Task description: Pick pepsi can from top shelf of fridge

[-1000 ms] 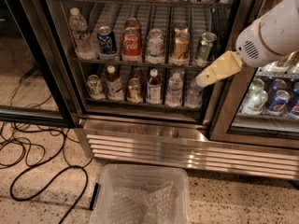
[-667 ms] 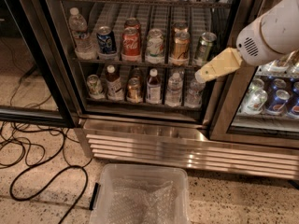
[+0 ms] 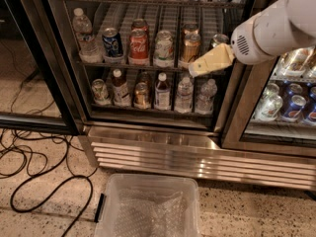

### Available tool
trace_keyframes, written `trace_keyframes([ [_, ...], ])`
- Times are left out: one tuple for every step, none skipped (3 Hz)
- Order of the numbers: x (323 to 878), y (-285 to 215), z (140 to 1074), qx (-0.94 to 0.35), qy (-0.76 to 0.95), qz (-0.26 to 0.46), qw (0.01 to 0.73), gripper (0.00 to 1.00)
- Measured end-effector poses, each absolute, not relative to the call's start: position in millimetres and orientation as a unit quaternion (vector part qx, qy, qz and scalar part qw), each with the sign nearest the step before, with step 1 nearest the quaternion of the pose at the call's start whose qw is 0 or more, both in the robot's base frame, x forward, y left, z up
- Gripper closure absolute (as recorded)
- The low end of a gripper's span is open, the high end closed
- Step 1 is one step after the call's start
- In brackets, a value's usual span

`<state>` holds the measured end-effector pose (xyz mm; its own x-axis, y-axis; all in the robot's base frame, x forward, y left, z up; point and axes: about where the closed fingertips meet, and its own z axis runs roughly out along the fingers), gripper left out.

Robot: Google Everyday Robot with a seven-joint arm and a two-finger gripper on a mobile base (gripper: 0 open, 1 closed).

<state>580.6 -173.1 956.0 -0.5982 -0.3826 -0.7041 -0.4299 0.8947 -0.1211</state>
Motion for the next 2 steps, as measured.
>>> trace_keyframes([
  [621, -162, 983, -0.174, 0.875, 0.032, 0.451, 0.00],
  [649, -151, 1007, -0.140, 0.867, 0.021, 0.477, 0.00],
])
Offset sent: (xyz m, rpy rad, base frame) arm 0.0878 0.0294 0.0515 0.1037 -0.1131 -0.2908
